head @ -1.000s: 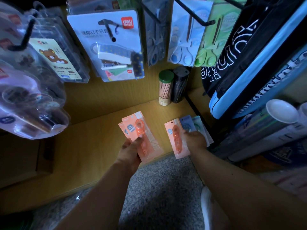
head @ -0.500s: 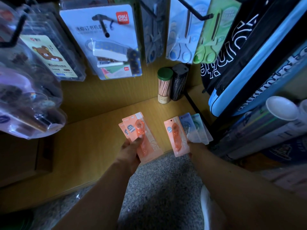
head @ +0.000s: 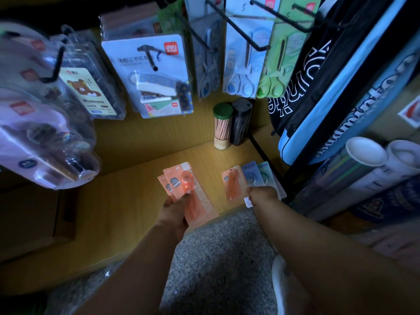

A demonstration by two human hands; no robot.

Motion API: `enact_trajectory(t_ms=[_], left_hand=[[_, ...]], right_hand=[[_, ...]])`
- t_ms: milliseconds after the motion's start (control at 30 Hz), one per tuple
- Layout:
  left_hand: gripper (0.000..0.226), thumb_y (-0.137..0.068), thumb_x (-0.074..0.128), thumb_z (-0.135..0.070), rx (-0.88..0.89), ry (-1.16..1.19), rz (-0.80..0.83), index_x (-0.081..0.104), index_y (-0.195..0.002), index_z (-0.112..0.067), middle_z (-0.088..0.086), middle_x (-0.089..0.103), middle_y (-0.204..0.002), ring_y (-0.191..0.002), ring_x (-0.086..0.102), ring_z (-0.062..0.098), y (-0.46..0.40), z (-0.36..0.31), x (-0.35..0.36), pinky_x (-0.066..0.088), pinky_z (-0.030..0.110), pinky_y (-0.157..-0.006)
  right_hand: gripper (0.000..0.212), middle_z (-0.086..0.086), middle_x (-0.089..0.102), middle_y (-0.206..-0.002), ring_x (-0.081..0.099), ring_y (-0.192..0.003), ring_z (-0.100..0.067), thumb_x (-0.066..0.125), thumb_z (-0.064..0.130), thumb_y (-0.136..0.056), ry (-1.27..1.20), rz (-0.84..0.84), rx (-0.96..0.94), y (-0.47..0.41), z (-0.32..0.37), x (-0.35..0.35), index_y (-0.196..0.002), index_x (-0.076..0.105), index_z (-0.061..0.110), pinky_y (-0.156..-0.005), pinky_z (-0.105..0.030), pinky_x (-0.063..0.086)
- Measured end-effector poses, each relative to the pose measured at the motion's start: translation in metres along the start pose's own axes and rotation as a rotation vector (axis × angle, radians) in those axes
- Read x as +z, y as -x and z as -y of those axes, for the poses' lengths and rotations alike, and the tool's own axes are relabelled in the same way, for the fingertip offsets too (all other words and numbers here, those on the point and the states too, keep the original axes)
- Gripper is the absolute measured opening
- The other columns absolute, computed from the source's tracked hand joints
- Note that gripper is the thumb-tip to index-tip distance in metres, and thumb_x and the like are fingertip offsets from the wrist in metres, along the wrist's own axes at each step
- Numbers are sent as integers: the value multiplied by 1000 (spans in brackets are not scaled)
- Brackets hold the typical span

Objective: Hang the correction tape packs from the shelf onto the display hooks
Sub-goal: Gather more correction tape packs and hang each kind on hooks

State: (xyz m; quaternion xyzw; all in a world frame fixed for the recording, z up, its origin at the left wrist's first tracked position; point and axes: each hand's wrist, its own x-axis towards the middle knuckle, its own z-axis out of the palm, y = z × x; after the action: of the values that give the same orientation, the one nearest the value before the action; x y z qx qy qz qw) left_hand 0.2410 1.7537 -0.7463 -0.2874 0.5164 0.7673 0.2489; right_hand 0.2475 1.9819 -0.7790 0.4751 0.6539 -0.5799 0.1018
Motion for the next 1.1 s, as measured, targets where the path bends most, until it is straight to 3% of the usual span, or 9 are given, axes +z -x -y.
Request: enact_trajectory(t_ms=[167, 267, 300, 433, 567, 767, 933, 1000, 1100], left_hand=[[36, -92, 66, -12, 33, 5, -41, 59, -127, -12, 16, 69, -121, -110, 66, 36, 17, -8, 0, 49, 61, -98], [39, -91, 67, -11, 66, -3, -36, 59, -129, -12, 15, 69, -122, -110, 66, 35, 28, -14, 2, 50, 60, -97], [39, -90, 68, -11, 76, -10, -32, 59, -128, -12, 15, 69, -121, -109, 66, 34, 32, -16, 3, 51, 59, -96], [39, -89, 70, -13, 108, -28, -2, 59, -127, -14, 14, 71, -118, -106, 68, 34, 49, -23, 7, 54, 60, -91], [37, -86, 74, -19, 152, -56, 12, 61, -121, -16, 11, 75, -108, -95, 72, 31, 70, -26, 5, 61, 50, -75], [34, -89, 69, -17, 200, -24, 95, 58, -121, -12, 11, 78, -101, -86, 76, 30, 105, -28, -1, 61, 52, -69], [34, -93, 62, -15, 278, -5, 226, 59, -127, -8, 17, 73, -115, -102, 71, 37, 130, -30, -4, 57, 62, -79], [39, -89, 65, -19, 317, -10, 235, 59, -127, -8, 16, 73, -115, -100, 72, 35, 140, -31, -5, 59, 56, -79], [48, -75, 74, -23, 363, 1, 273, 63, -119, -9, 14, 75, -109, -92, 75, 30, 156, -32, -5, 61, 43, -66]], right_hand=[[28, 4, 50, -67, 46, -55, -9, 56, 5, -90, -110, 32, -79, 30, 26, -5, -66, 51, 20, -39, -14, 41], [33, -1, 48, -53, 45, -32, -5, 49, 1, -93, -185, 39, -89, 50, 41, -2, -63, 44, 12, -26, -12, 31], [33, -4, 47, -53, 44, -28, -5, 49, 1, -93, -194, 47, -94, 58, 44, -1, -63, 45, 11, -27, -11, 30], [27, -3, 50, -60, 44, -45, -8, 55, 1, -90, -345, 71, -119, 96, 48, -2, -67, 61, 13, -40, -15, 37], [20, -6, 50, -61, 42, -51, -12, 48, -4, -92, -384, 135, -173, 132, 50, -5, -88, 65, 6, -48, -20, 33], [22, -8, 54, -62, 43, -51, -13, 52, -3, -90, -319, 201, -229, 170, 35, -15, -77, 66, 9, -45, -21, 32], [23, -9, 60, -65, 47, -51, -13, 54, -3, -88, -280, 249, -275, 198, 24, -21, -80, 69, 12, -47, -22, 32], [23, -9, 60, -66, 47, -53, -13, 55, -3, -88, -257, 261, -306, 208, 22, -24, -79, 68, 13, -48, -22, 33], [21, -9, 60, -64, 47, -55, -16, 55, -1, -86, -189, 260, -350, 222, 20, -28, -78, 68, 13, -50, -24, 34]])
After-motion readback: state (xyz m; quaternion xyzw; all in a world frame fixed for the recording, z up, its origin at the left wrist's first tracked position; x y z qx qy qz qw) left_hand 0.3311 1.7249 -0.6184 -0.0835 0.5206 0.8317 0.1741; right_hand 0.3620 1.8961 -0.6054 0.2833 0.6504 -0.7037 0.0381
